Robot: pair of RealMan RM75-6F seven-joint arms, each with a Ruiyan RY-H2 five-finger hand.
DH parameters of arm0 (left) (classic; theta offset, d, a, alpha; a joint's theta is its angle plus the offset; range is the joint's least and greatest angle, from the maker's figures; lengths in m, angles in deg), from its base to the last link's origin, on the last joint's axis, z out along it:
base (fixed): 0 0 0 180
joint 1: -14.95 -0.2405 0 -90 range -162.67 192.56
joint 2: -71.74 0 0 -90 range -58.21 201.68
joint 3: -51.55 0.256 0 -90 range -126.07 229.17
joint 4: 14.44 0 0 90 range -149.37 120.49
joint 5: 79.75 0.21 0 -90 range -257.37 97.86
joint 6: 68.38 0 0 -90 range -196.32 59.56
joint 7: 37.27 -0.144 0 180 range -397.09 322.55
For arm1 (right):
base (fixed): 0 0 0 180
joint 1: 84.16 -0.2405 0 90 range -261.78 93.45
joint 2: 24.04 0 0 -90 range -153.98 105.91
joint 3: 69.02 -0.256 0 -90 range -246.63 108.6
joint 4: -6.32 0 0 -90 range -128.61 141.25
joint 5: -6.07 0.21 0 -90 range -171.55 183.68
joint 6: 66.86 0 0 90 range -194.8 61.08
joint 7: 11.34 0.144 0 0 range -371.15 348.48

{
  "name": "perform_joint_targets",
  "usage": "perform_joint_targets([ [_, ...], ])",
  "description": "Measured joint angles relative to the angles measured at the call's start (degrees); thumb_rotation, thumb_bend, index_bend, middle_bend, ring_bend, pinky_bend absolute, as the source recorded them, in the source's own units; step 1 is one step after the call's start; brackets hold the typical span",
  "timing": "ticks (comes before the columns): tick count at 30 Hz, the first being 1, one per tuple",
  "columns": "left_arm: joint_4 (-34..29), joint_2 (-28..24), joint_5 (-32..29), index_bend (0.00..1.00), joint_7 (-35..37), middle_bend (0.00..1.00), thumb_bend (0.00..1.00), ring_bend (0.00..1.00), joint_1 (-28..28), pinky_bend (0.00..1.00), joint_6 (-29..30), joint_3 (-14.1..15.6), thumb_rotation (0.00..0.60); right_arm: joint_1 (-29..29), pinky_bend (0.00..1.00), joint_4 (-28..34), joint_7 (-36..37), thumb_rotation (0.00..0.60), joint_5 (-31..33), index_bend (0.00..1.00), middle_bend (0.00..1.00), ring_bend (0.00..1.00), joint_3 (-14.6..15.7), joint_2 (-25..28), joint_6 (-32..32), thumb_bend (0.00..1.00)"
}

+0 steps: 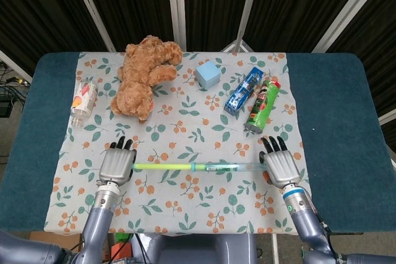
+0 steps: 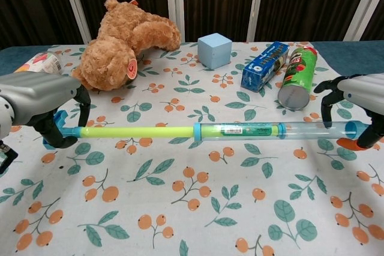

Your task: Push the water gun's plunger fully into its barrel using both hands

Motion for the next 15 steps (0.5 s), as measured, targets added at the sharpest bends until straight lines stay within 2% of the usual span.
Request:
perform_joint_targets([
  [15, -0.09, 2.07, -0.57, 0.58, -0.12, 0.16, 0.51, 0.08, 0.64, 0.21, 0.03, -1.18, 0.6, -1.54, 0.0, 0.41, -4.37, 0.6, 2.34, 0.66, 0.12, 0.0, -0.35, -4.34, 1.51, 0.41],
])
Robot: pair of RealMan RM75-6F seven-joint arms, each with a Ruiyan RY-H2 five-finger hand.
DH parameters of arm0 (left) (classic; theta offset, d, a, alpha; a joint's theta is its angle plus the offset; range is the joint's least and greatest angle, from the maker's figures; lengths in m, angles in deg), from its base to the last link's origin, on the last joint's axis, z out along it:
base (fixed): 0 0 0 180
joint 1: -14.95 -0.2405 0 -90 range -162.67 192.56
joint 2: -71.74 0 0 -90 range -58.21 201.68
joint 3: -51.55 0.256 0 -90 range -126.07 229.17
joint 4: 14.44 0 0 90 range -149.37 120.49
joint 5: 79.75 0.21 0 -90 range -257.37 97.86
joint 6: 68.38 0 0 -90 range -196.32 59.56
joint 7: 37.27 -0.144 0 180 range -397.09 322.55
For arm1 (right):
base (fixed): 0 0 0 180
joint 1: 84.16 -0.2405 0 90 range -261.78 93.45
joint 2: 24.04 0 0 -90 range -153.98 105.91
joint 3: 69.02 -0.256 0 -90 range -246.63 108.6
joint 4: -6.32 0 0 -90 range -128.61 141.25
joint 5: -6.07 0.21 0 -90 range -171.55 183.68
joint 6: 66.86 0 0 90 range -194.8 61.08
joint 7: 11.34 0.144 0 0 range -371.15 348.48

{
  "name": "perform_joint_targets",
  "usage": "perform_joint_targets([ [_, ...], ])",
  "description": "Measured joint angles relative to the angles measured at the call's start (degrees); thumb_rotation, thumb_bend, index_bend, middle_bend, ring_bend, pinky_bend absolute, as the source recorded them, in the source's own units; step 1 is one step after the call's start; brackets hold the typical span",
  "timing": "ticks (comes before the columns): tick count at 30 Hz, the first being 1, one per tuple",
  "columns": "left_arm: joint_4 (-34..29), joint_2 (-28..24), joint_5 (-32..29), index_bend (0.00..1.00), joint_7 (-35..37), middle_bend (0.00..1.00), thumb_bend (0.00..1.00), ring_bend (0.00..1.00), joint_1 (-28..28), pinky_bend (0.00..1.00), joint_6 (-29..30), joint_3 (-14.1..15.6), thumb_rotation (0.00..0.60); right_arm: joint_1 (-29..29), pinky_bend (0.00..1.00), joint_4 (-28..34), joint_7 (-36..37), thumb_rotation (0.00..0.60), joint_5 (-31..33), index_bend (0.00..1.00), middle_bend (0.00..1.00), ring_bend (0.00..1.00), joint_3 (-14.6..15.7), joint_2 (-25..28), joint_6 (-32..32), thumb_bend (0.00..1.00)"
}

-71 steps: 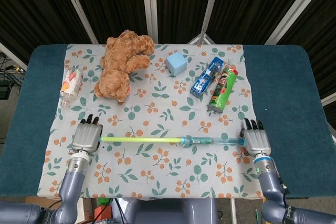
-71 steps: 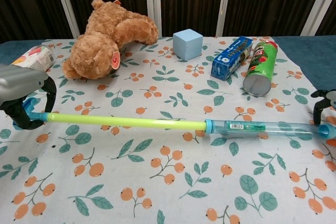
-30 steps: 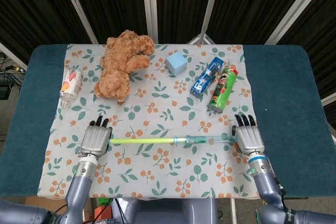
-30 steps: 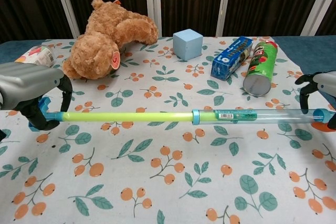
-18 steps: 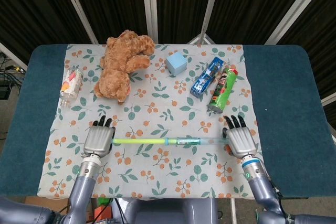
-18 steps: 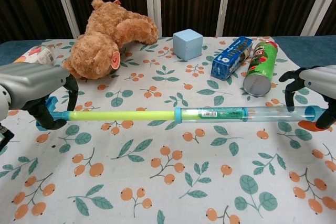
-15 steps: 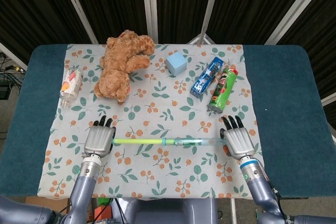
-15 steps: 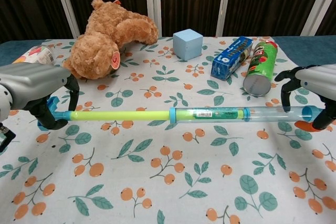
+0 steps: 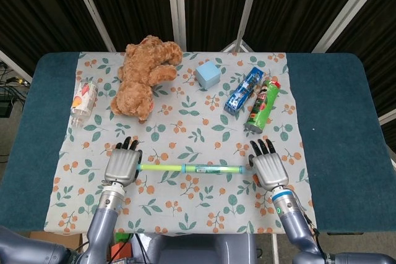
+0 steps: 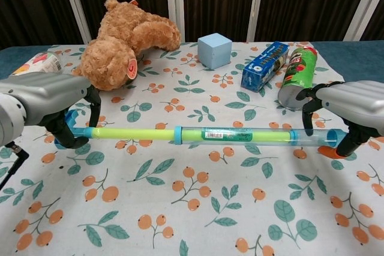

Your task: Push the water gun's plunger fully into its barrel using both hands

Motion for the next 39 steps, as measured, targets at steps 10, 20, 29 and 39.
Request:
perform_joint_targets([
  [10, 0.99, 3.17, 0.26, 0.59, -0.73, 0.17, 0.51, 0.08, 0.78, 0.21, 0.63, -0.27, 0.6, -0.38, 0.0, 0.39, -0.22, 0.6, 0.43, 0.66, 0.12, 0.0, -0.3, -0.41, 0.61, 0.41],
  [20, 1.98, 5.8, 0.41, 0.59, -1.83, 0.17, 0.51, 0.08, 1.28, 0.21, 1.88, -0.91, 0.6, -0.41, 0.0, 0.37, 0.45, 0.6, -0.54, 0.66, 0.12, 0.0, 0.04, -0.15, 0.63, 0.41],
  [29, 3.18, 8.1, 1.44, 0.59, -1.75, 0.17, 0.51, 0.08, 1.51, 0.21, 2.36, -1.32, 0.6, -0.52, 0.0, 0.93, 0.84, 0.6, -0.97, 0.66, 0.12, 0.0, 0.01, -0.27, 0.63, 0.41],
  [39, 3.68, 9.71, 1.86, 0.59, -2.0, 0.17, 0.5, 0.08, 1.56, 0.21, 2.66, -1.9, 0.6, -0.63, 0.0, 1.5, 0.72, 0.6, -1.07, 0.66, 0.12, 0.0, 0.11, -0.55, 0.86, 0.41],
])
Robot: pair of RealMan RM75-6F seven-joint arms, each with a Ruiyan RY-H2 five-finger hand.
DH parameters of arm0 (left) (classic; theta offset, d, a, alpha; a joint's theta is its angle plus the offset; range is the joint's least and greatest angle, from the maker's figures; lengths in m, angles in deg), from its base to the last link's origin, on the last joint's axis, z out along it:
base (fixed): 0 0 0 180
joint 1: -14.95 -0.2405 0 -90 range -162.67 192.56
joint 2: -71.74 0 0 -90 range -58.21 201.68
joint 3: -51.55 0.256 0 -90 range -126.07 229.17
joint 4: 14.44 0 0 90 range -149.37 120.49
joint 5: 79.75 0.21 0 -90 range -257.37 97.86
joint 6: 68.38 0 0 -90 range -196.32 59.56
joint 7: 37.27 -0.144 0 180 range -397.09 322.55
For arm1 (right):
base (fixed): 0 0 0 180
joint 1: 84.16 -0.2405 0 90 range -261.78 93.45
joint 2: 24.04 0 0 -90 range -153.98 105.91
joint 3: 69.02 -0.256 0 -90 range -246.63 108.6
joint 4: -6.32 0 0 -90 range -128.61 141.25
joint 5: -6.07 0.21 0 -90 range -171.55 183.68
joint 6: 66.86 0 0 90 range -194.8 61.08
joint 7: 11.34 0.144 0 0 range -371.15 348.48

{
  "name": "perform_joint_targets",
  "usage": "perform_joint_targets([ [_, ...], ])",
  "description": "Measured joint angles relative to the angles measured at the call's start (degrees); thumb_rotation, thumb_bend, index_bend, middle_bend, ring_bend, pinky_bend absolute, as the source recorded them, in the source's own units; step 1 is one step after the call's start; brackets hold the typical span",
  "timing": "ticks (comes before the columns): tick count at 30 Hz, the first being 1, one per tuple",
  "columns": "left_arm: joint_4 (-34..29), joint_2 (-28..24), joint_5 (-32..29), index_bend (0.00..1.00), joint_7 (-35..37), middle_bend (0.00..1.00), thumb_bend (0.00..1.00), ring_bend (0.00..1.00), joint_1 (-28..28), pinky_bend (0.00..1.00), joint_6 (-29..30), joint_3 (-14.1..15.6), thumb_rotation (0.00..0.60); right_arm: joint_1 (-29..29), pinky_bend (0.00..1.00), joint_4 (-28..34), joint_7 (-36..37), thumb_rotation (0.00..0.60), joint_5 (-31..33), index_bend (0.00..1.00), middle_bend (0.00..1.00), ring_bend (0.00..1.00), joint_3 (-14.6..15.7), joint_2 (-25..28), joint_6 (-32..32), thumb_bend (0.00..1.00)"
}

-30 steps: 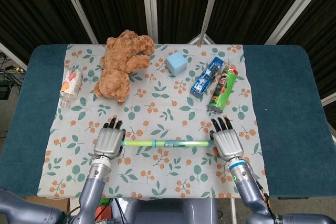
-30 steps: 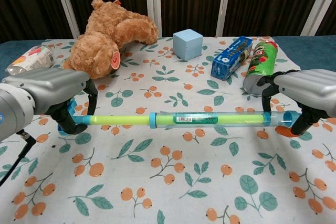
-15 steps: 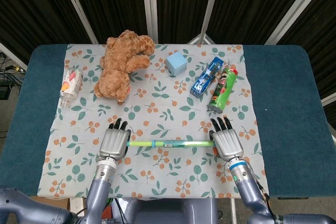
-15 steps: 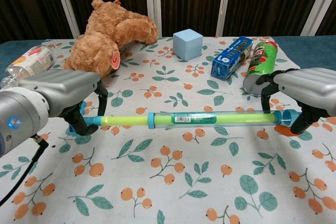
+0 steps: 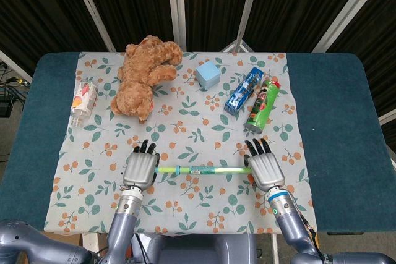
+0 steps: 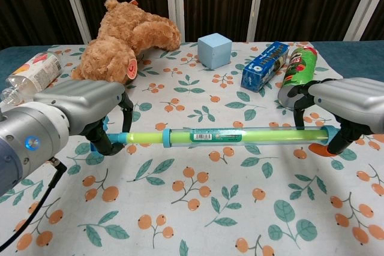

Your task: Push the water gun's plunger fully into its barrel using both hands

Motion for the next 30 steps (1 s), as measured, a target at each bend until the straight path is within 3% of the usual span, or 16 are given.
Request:
perform_joint_targets([
  [8, 0.04, 0.06, 0.46, 0.58, 0.6, 0.16, 0.43, 0.08, -0.35, 0.21, -0.26, -0.11, 0.6, 0.08, 0.0, -0.01, 0.54, 0.6, -0.15, 0.62, 0.11, 0.0, 0.02, 0.15, 0.0, 0.41],
  [9, -0.06, 0.05, 0.45, 0.56, 0.64, 0.16, 0.39, 0.08, -0.4, 0.21, -0.33, -0.1, 0.6, 0.08, 0.0, -0.02, 0.56, 0.6, -0.21, 0.57, 0.11, 0.0, 0.07, 0.21, -0.04, 0.41],
  [14, -0.92, -0.69, 0.74, 0.45, 0.68, 0.14, 0.23, 0.08, -0.64, 0.21, -0.76, 0.51, 0.6, -0.29, 0.0, 1.01, -0.8, 0.6, 1.62, 0.08, 0.0, 0.0, 0.62, 1.52, -1.14, 0.41],
  [16, -1.45, -1.41, 1.32, 0.41, 1.04, 0.13, 0.2, 0.08, -0.9, 0.21, -0.97, 1.04, 0.6, -0.44, 0.0, 1.58, -1.03, 0.6, 2.21, 0.0, 0.0, 0.0, 0.79, 2.19, -1.53, 0.41],
  [23, -4.03, -5.22, 3.74, 0.35, 3.5, 0.13, 0.18, 0.08, -2.14, 0.2, -1.48, 2.09, 0.6, -0.15, 0.0, 2.36, 0.32, 0.6, 1.81, 0.0, 0.0, 0.0, 1.15, 3.24, -1.48, 0.41],
  [30, -7.85, -12.94, 8.71, 0.22, 9.72, 0.08, 0.11, 0.05, -4.86, 0.16, -2.79, 4.84, 0.6, 0.95, 0.0, 2.46, 4.02, 0.6, -1.18, 0.0, 0.0, 0.0, 1.34, 5.19, -0.97, 0.39],
])
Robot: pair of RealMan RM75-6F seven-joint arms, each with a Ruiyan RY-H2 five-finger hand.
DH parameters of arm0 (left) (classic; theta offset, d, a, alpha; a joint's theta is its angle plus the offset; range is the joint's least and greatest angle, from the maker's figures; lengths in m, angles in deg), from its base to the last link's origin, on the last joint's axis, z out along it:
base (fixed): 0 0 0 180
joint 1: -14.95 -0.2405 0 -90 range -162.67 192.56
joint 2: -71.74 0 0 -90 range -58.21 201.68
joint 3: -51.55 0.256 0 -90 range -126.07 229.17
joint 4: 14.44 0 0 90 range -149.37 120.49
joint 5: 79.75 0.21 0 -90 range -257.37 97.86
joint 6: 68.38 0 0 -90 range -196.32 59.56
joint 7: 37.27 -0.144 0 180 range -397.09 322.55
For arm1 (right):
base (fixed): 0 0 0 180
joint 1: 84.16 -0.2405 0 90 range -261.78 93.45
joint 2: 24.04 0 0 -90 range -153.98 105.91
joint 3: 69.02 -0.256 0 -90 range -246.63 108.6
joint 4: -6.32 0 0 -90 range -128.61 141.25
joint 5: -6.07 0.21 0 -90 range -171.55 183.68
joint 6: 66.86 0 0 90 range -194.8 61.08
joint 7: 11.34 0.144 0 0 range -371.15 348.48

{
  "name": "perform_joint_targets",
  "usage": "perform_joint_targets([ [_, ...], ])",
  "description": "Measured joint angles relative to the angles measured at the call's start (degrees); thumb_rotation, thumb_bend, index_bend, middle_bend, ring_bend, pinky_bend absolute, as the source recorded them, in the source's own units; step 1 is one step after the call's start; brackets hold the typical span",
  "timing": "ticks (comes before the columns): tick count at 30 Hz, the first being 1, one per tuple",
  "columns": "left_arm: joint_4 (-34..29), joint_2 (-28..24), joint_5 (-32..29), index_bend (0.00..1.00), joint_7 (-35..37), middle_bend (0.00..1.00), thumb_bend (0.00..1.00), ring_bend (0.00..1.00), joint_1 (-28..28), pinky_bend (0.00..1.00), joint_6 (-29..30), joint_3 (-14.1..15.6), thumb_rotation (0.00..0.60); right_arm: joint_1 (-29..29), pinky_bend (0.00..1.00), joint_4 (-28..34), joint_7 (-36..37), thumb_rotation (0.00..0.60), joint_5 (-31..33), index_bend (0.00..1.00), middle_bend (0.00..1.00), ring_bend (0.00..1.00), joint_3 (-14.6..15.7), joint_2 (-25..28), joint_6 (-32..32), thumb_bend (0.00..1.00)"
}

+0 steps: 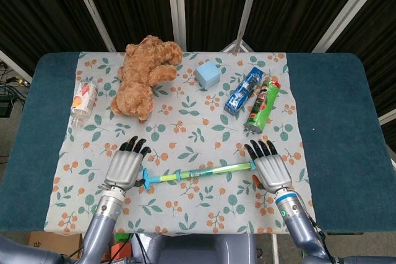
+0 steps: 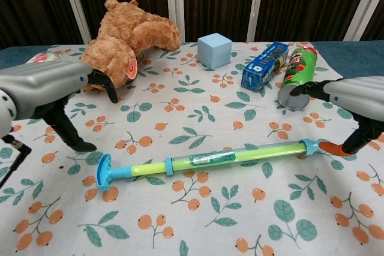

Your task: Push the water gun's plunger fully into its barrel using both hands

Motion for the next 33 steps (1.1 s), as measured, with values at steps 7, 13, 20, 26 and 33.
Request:
perform_joint_targets([
  [7, -2.35, -10.29, 8.13, 0.09, 11.49, 0.03, 0.1, 0.01, -4.36, 0.12, -1.4, 4.19, 0.6, 2.55, 0.0, -0.24, 7.65, 0.6, -3.69, 0.0, 0.0, 0.0, 0.57, 3.66, 0.43, 0.31],
  [13, -1.84, -19.73, 20.28, 0.04, 23.67, 0.0, 0.1, 0.0, -9.64, 0.09, -1.59, 10.06, 0.6, 7.01, 0.0, 0.16, 18.13, 0.6, -11.13, 0.0, 0.0, 0.0, 2.78, 9.09, 1.74, 0.31],
  [20, 4.76, -26.77, 36.71, 0.01, 36.15, 0.0, 0.1, 0.0, -18.53, 0.08, 3.2, 18.31, 0.6, 15.87, 0.0, -0.31, 28.71, 0.6, -23.61, 0.0, 0.0, 0.0, 9.38, 15.55, 7.68, 0.31],
  [26, 14.04, -29.41, 44.49, 0.0, 45.4, 0.0, 0.1, 0.0, -27.6, 0.08, 10.71, 22.71, 0.6, 22.37, 0.0, -4.18, 33.12, 0.6, -31.94, 0.0, 0.0, 0.0, 13.57, 18.04, 14.47, 0.31],
  [33, 19.01, -31.12, 45.0, 0.0, 51.63, 0.0, 0.1, 0.0, -32.51, 0.07, 13.37, 22.5, 0.6, 27.22, 0.0, -10.12, 38.28, 0.6, -37.02, 0.0, 0.0, 0.0, 13.15, 18.33, 21.98, 0.31],
])
